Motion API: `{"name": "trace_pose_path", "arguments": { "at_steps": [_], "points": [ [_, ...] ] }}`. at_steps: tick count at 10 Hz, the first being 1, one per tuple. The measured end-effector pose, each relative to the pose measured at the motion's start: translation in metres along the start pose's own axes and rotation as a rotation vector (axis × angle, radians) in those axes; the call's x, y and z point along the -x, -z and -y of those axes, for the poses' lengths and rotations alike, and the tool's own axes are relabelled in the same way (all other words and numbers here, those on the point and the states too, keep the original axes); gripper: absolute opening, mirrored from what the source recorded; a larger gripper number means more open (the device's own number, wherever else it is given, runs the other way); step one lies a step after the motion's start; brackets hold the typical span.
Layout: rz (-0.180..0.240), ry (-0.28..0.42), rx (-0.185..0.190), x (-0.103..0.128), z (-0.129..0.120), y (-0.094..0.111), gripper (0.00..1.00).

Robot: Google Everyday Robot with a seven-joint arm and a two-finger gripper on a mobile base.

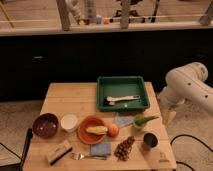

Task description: Place brush in table surface

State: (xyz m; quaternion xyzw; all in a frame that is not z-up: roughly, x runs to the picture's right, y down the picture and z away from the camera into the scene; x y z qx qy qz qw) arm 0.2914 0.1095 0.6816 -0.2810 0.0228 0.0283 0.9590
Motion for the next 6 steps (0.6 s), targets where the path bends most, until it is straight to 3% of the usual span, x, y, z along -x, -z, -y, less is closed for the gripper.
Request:
{"name": "trace_pose_path", "arguments": {
  "at_steps": [4, 6],
  "points": [
    [0.0, 0.0, 0.0, 0.0, 0.0, 0.0, 0.8],
    [0.007, 0.021, -0.001, 0.018, 0.012, -0.008, 0.8]
  ]
}}
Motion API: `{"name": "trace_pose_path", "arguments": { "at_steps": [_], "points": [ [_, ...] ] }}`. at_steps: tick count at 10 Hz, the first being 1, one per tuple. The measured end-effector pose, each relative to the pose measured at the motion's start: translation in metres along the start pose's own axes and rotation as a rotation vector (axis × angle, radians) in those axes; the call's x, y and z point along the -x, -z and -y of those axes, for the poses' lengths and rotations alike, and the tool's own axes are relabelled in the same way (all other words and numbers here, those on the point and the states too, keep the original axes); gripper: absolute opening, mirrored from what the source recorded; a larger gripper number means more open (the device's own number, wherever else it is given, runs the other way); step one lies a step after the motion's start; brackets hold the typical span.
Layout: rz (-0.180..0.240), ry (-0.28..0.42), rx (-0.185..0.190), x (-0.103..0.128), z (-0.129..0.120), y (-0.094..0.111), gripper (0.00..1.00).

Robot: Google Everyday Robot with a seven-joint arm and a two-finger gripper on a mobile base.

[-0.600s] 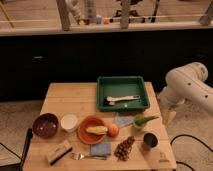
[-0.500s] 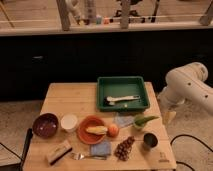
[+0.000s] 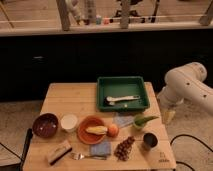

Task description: Place brush in table surface

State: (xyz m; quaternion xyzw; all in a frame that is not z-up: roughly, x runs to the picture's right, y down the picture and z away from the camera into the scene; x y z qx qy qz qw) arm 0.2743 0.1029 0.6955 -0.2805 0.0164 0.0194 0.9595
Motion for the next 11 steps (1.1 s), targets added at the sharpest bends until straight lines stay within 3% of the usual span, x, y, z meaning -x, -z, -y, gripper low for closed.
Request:
{"name": "trace_pose_path", "arguments": {
  "at_steps": [2, 5, 7, 11],
  "points": [
    [0.004, 0.014, -0.001, 0.017, 0.009, -0.005, 0.8],
    [0.004, 0.031, -0.003, 0.019, 0.015, -0.012, 0.8],
    [0.016, 0.052, 0.0, 0.042, 0.024, -0.018, 0.8],
    [0.023, 0.094, 0.004, 0.061, 0.037, -0.031, 0.8]
  ]
}}
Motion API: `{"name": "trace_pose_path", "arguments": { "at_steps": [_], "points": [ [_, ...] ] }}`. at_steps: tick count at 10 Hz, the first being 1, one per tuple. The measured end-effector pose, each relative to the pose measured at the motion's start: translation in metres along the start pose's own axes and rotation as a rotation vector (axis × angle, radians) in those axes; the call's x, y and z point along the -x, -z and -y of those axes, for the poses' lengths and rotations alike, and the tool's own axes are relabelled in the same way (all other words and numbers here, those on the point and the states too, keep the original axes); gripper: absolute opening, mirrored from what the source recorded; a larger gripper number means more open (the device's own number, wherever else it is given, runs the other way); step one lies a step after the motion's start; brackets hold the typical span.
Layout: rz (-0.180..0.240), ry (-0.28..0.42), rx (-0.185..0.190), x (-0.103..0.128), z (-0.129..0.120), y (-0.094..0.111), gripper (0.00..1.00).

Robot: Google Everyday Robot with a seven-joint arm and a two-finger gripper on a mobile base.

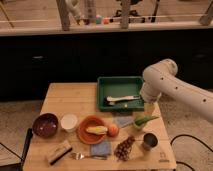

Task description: Place brush in table surface

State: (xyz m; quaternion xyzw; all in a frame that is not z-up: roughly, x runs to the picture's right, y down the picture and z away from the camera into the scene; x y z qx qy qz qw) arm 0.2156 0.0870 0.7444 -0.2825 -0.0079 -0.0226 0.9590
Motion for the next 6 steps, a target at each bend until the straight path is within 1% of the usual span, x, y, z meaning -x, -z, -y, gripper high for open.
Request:
{"name": "trace_pose_path", "arguments": {
  "at_steps": [2, 6],
  "points": [
    [0.003, 0.024, 0.002, 0.01, 0.008, -0.008, 0.8],
    [0.008, 0.056, 0.005, 0.024, 0.021, -0.02, 0.8]
  ]
}}
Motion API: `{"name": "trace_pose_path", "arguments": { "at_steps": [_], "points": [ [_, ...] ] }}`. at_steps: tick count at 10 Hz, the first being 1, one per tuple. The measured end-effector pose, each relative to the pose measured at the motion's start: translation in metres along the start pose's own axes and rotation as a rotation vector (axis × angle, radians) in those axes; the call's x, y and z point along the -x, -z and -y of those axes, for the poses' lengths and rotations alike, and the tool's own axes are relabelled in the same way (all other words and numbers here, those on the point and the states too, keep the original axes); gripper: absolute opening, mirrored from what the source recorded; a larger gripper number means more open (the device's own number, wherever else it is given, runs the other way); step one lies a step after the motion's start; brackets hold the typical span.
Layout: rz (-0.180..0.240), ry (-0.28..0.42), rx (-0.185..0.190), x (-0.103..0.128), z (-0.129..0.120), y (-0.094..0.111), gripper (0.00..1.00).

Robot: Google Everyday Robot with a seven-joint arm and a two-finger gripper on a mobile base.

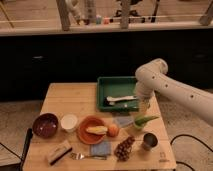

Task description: Place brush in table surface

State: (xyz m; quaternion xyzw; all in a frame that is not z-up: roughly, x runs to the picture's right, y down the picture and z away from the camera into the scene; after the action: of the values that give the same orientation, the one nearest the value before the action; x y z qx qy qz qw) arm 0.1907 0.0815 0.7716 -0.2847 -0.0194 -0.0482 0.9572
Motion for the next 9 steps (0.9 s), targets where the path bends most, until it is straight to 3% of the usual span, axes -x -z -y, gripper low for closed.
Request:
{"name": "trace_pose_path", "arguments": {
  "at_steps": [9],
  "points": [
    [0.025, 0.058, 0.012, 0.016, 0.025, -0.032, 0.8]
  ]
}}
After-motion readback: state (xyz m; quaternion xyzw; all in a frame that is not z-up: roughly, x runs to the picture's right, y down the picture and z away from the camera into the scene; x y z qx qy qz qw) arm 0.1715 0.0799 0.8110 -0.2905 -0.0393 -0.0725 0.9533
